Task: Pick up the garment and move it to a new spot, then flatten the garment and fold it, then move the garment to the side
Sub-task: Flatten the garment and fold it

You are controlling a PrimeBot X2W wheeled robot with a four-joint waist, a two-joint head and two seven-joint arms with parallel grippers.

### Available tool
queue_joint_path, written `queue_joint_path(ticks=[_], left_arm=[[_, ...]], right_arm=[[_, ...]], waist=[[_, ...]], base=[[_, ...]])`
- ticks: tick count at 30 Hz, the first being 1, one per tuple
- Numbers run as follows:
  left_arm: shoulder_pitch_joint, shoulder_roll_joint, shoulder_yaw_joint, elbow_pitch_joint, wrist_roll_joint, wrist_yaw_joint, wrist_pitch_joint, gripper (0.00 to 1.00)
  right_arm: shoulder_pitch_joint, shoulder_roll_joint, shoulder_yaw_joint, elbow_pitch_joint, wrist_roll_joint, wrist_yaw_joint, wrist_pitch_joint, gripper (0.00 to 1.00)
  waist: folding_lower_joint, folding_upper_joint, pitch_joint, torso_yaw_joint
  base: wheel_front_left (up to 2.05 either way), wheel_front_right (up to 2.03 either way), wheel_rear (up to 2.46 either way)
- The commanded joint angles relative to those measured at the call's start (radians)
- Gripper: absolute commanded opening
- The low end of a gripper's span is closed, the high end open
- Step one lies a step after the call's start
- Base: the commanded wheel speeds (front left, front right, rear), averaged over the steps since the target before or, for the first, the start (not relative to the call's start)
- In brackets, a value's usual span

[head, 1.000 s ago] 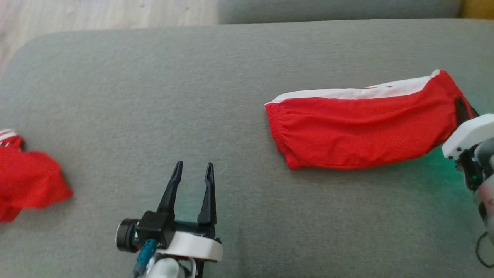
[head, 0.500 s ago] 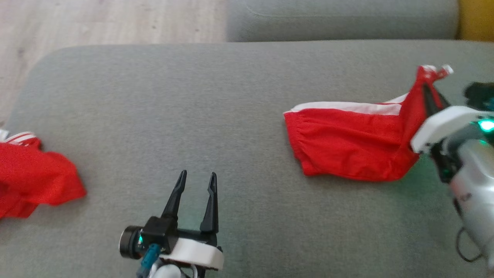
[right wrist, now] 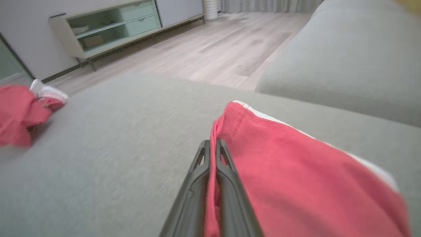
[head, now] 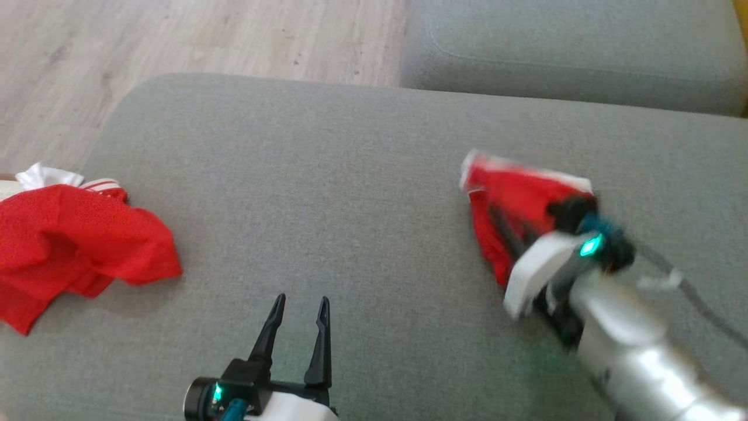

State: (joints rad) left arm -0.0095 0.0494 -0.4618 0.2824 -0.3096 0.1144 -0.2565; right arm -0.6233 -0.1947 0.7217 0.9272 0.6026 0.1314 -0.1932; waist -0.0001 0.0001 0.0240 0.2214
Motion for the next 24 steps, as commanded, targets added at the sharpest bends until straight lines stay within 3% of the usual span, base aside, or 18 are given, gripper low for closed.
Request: queue_joint_path(ticks=[1,6,12,18,24], left_arm=[[-0.02,0.001,0.024,-0.028,-0.002,0.001,-0.005,1.0],[-0.005,0.001,0.039,-0.03,0.004,0.002,-0.005,1.0],[0.022,0.001,0.07,-0.061,0.012,0.01,-0.005,1.0],[0.042,0.001,0.111,-0.125,0.021,0.032,-0.005,1.0],[0.056,0.001,0.122,-0.164,0.034,0.043,-0.005,1.0]], right_arm=[[0.01,0.008,0.013,-0.026,-0.014,-0.001,-0.003,1.0],[0.091,0.028,-0.039,-0.099,-0.035,-0.001,-0.055,1.0],[0.164,-0.008,-0.219,-0.275,-0.147,-0.001,-0.068,1.0],[0.394,0.014,-0.506,-0.637,-0.337,-0.001,-0.068,1.0],[0.592,0.042,-0.574,-0.732,-0.369,-0.001,-0.068,1.0]], waist=[[0.0001,-0.0001,-0.005,0.008],[0.0001,-0.0001,-0.027,-0.005],[0.0001,-0.0001,-0.055,-0.053],[0.0001,-0.0001,-0.078,-0.106],[0.0001,-0.0001,-0.09,-0.137]], base=[[0.0,0.0,0.0],[0.0,0.0,0.0],[0.0,0.0,0.0],[0.0,0.0,0.0],[0.0,0.0,0.0]])
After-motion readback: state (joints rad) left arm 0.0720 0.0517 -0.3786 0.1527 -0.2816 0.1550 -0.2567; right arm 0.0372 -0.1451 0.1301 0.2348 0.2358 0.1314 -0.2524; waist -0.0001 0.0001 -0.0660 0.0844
